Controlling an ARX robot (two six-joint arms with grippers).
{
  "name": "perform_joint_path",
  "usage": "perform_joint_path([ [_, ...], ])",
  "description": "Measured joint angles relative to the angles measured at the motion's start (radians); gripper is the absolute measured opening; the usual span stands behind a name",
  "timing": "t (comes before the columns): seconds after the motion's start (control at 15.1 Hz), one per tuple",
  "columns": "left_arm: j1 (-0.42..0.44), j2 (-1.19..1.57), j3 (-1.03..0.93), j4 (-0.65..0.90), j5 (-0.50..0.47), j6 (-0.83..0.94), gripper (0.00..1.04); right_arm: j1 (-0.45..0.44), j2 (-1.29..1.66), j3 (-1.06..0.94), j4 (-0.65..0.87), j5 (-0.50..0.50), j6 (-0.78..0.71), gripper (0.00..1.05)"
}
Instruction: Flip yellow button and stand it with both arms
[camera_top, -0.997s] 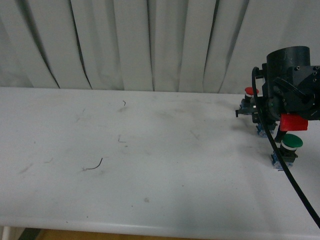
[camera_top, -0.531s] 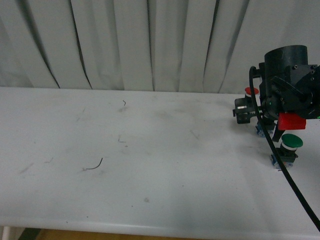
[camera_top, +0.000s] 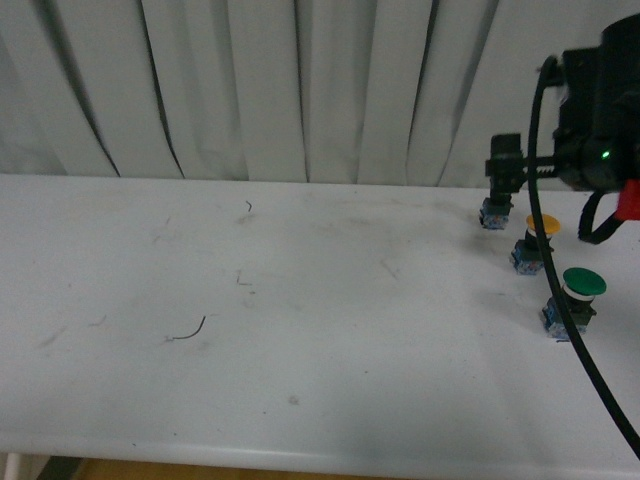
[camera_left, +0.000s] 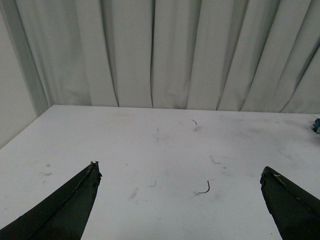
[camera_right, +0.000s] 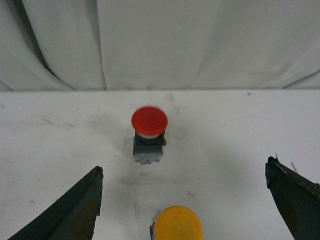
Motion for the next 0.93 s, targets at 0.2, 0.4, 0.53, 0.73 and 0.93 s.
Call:
perform_joint_path([
  [0.2,0.0,0.0,0.0,0.0,0.0,0.0,0.98,-0.017,-0.299,-0.295,0.203,-0.112,-0.003,0.98],
  [0.4,0.0,0.0,0.0,0.0,0.0,0.0,0.98,-0.025,-0.629,-0.563,0.285,-0.189,0.001,0.92],
  [0.53,0.0,0.0,0.0,0.0,0.0,0.0,0.98,-0.035,-0.861,-0.742,0.216,-0.188,0.001,0.74],
  [0.73,0.0,0.0,0.0,0.0,0.0,0.0,0.98,0.009,-1.2,-0.985,0.066,-0.128,0.002,0.46],
  [0.93,0.0,0.0,0.0,0.0,0.0,0.0,0.98,0.039,-1.511,-1.159,0.029,-0.106,0.001,0.08],
])
